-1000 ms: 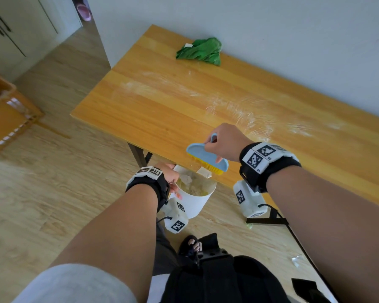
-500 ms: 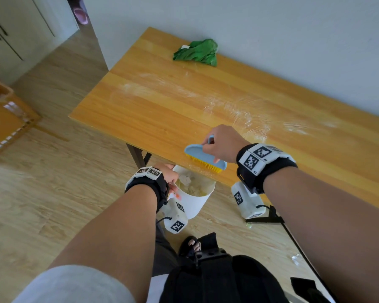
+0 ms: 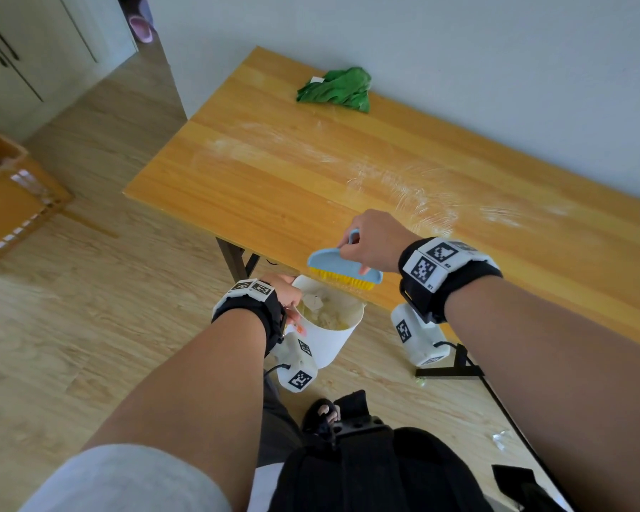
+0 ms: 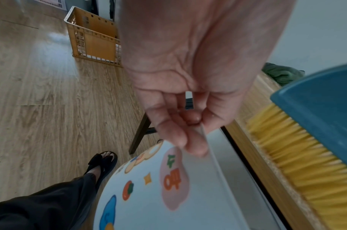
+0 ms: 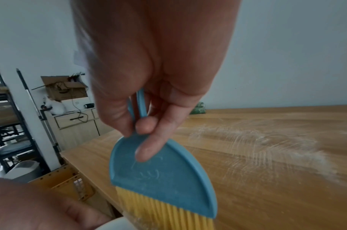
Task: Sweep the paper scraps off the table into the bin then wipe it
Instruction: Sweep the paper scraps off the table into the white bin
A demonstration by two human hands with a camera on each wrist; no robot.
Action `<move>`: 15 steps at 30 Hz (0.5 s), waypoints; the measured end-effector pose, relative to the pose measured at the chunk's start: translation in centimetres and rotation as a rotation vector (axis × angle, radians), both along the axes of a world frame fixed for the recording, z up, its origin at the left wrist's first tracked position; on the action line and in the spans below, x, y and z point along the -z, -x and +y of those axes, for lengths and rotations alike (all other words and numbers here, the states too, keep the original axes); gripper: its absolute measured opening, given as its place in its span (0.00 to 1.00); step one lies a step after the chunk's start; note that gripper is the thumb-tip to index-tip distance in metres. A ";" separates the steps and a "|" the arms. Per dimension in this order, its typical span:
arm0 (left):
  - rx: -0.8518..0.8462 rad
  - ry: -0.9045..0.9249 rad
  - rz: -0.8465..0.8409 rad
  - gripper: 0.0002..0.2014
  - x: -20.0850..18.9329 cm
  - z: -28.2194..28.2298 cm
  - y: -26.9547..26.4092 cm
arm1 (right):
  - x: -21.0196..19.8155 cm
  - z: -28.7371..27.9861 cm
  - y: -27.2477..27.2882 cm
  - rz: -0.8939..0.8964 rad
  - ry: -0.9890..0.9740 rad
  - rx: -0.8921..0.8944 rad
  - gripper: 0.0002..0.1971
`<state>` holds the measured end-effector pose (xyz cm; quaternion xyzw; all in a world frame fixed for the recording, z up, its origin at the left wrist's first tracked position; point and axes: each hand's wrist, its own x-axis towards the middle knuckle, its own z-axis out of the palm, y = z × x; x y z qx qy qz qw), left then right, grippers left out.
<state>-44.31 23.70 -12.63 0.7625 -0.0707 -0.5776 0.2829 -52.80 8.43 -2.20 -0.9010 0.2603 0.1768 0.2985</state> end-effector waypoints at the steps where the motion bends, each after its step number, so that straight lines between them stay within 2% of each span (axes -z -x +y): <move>1: 0.010 -0.001 -0.005 0.26 0.0 0.0 0.0 | 0.0 0.1 -0.1 -0.007 -0.016 0.005 0.19; 4: 0.021 -0.005 -0.007 0.26 -0.3 0.1 0.1 | -0.1 0.2 -0.1 -0.061 -0.004 0.027 0.18; 7: 0.041 -0.003 -0.016 0.31 -0.5 0.4 0.0 | -0.3 0.3 0.3 -0.135 0.045 0.053 0.14; 12: -0.012 0.014 -0.013 0.30 -0.6 0.9 -0.1 | -0.2 0.7 0.0 -0.015 -0.040 0.035 0.18; 15: -0.014 0.015 -0.032 0.29 -0.8 1.0 -0.1 | -0.5 0.7 -0.4 -0.040 -0.070 0.071 0.19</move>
